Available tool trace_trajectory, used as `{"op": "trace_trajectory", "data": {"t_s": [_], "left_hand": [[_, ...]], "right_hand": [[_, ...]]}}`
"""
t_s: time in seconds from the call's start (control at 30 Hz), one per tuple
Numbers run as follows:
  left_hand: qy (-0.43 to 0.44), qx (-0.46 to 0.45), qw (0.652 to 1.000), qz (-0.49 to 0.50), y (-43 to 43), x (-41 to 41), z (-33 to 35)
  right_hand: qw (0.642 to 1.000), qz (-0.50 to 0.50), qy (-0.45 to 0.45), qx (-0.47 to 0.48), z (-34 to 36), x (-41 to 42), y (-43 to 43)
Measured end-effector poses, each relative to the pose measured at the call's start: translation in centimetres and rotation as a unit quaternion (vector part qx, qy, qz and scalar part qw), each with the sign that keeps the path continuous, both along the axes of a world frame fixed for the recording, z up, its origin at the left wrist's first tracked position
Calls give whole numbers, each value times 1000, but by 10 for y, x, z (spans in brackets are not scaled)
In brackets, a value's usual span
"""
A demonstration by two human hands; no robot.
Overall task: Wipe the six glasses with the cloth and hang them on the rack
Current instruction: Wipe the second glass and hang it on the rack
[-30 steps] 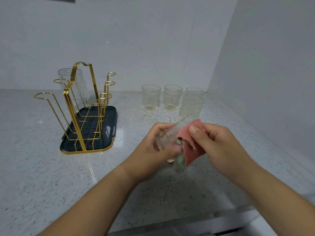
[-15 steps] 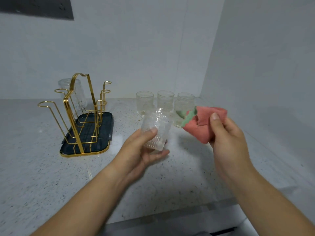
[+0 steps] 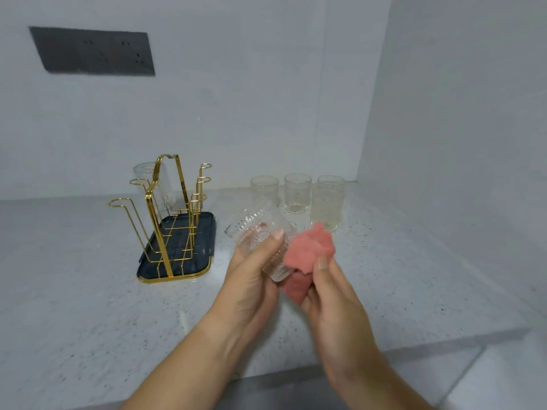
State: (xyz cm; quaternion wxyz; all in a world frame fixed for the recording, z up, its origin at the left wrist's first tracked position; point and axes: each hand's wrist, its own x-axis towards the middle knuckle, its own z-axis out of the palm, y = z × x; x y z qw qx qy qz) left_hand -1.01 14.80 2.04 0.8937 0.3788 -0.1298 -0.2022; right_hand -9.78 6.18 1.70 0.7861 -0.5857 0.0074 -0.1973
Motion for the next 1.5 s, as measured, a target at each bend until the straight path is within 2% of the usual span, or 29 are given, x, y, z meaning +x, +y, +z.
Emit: {"op": "trace_trajectory", "data": {"t_s": [0.1, 0.2, 0.33, 0.4, 0.53, 0.7, 0.87, 0.93, 1.1, 1.27, 1.37, 1.5], "left_hand": [[-54, 26, 998, 34, -1, -19, 1], [-91, 45, 994, 41, -3, -33, 1], [-102, 60, 991, 64, -1, -32, 2], [-96, 70, 990, 75, 1, -31, 2], [-54, 76, 991, 98, 1, -25, 0], [-70, 74, 988, 120, 4, -21, 2], [-143, 111, 979, 95, 1, -31, -5], [-146, 113, 978, 100, 0, -34, -3], [-117, 115, 979, 119, 4, -23, 1], [-163, 179, 950, 196, 8, -13, -5], [-174, 189, 943, 212, 7, -17, -11], [-157, 173, 955, 186, 1, -30, -19]], "right_hand": [[999, 0, 5, 33, 3, 9, 6], [990, 9, 26, 140, 17, 22, -4], [966, 55, 45, 249, 14, 26, -7], [959, 64, 55, 270, 2, 23, 2], [970, 70, 57, 225, -11, 14, 17], [981, 58, 35, 180, 2, 1, 15], [973, 22, 30, 228, 13, 22, -4], [977, 11, 42, 208, 8, 27, -4], [983, 82, 54, 156, -16, 15, 11], [982, 95, 37, 160, -17, 6, 11], [982, 91, 7, 167, -15, 2, 19], [983, 35, -6, 180, -15, 10, 17]]}}
